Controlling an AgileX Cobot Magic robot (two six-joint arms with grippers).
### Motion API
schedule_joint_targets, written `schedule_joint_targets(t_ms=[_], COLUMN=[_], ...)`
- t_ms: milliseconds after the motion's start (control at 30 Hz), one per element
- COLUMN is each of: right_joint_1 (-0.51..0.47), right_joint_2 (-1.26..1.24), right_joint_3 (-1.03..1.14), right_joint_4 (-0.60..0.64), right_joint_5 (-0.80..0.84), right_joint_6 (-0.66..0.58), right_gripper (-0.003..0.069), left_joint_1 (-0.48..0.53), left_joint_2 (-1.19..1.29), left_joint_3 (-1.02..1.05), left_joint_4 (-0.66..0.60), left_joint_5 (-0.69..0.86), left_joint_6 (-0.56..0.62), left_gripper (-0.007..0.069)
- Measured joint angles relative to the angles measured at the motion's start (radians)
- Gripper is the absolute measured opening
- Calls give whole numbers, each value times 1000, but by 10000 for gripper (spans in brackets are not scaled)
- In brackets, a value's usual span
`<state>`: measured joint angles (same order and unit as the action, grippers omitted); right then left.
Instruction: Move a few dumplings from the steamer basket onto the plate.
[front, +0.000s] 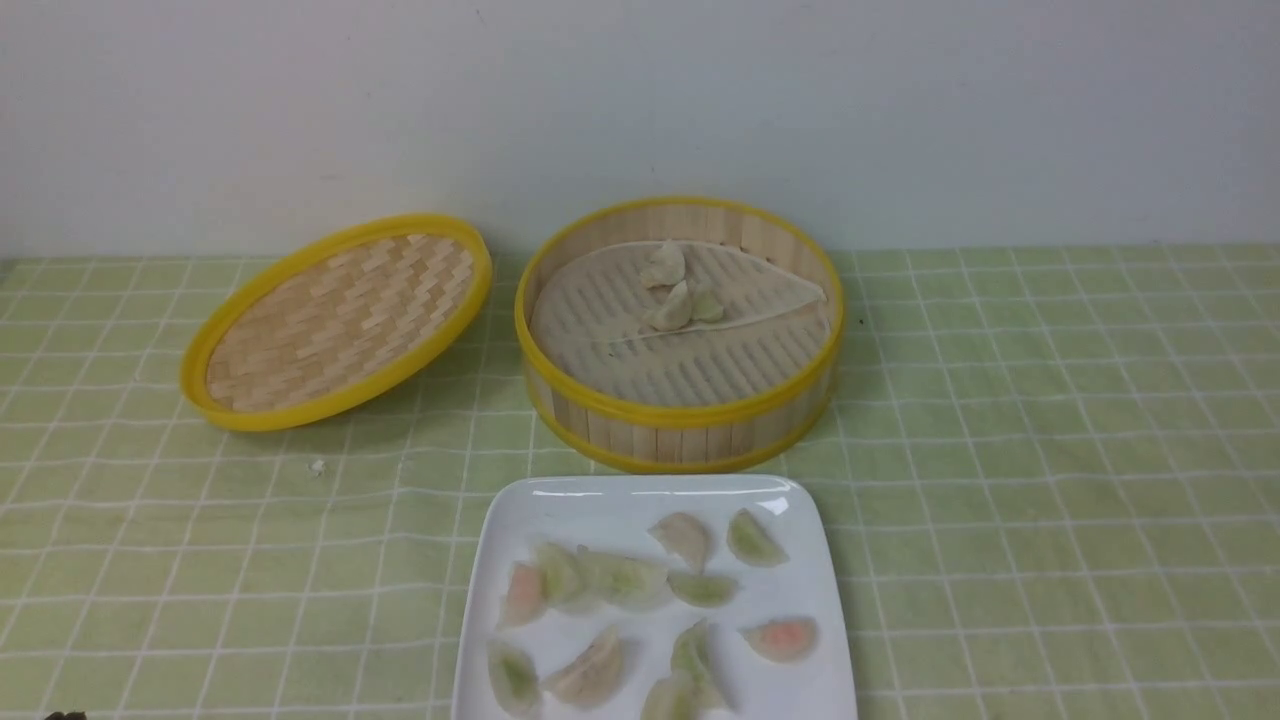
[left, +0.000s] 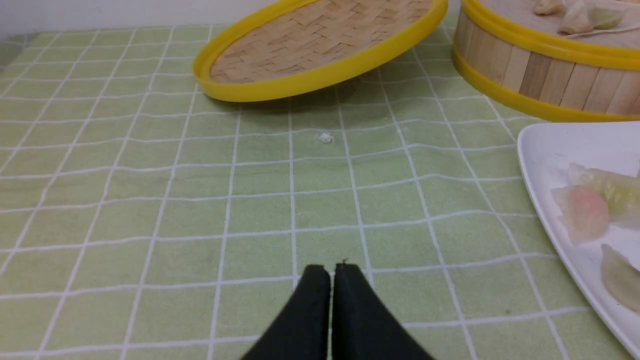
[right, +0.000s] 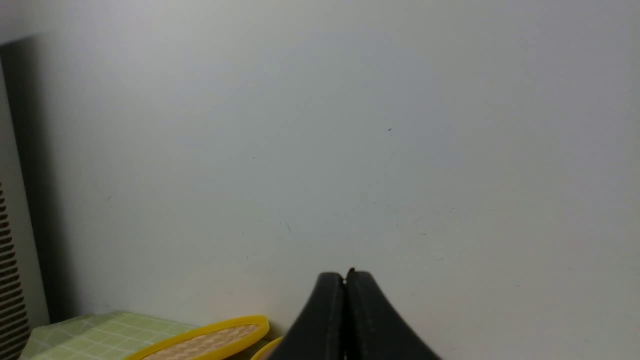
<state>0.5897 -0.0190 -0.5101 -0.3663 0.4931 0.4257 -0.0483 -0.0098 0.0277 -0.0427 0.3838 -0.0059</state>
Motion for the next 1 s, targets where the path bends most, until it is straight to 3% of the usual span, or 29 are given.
schedule_joint_targets(t_ms=[600,867,1000], right_joint_1=[0,0,0], right_joint_2=[0,0,0], right_joint_3=[0,0,0], right_joint_4=[41,350,421], right_joint_5=[0,0,3], right_joint_6=[-16,-330,-398], right_gripper=[-15,-15,-15], left_joint_1=[0,0,0], left_joint_2=[0,0,0], left_joint_3=[0,0,0], left_joint_4=[-1,-2,-2], left_joint_5=[0,0,0], left_joint_6=[-1,-1,-1], left_gripper=[-6,-6,-6])
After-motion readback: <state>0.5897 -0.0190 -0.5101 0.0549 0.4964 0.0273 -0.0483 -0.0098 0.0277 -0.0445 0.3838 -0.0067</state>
